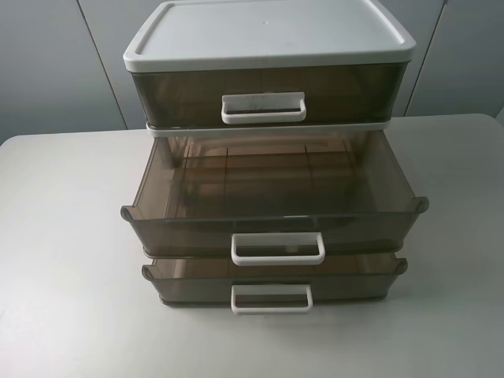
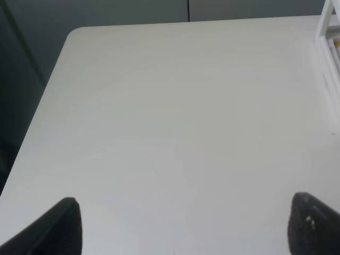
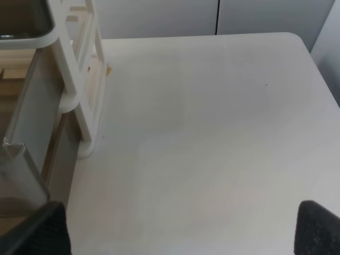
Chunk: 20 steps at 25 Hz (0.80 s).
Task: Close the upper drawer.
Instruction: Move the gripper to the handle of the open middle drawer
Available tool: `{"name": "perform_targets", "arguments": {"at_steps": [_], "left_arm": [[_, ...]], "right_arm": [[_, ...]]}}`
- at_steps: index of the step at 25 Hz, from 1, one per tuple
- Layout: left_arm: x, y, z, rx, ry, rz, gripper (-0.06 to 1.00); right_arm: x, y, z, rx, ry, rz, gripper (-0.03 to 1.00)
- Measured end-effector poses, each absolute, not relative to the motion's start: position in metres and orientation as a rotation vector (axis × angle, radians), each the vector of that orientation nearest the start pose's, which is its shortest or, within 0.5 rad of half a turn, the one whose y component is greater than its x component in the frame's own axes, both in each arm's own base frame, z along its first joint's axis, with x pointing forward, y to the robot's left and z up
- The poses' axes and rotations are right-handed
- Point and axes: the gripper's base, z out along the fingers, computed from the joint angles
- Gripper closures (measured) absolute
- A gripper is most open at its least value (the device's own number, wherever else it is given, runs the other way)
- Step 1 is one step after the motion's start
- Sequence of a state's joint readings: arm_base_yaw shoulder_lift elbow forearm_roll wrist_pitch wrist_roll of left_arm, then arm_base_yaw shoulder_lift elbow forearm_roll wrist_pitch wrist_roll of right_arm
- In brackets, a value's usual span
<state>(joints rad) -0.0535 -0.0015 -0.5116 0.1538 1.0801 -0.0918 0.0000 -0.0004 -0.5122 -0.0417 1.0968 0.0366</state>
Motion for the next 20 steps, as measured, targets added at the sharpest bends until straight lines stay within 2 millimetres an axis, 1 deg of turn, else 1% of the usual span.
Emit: {"name": "perform_targets", "arguments": {"at_steps": [20], "left_arm": [[-0.0071,0.0127,0.2797,-0.049,2.042,0.093,0.2]], "right_arm": [[-0.0079,-0.0034,0.2778,0.043,2.067,-0.026,0.33]]}}
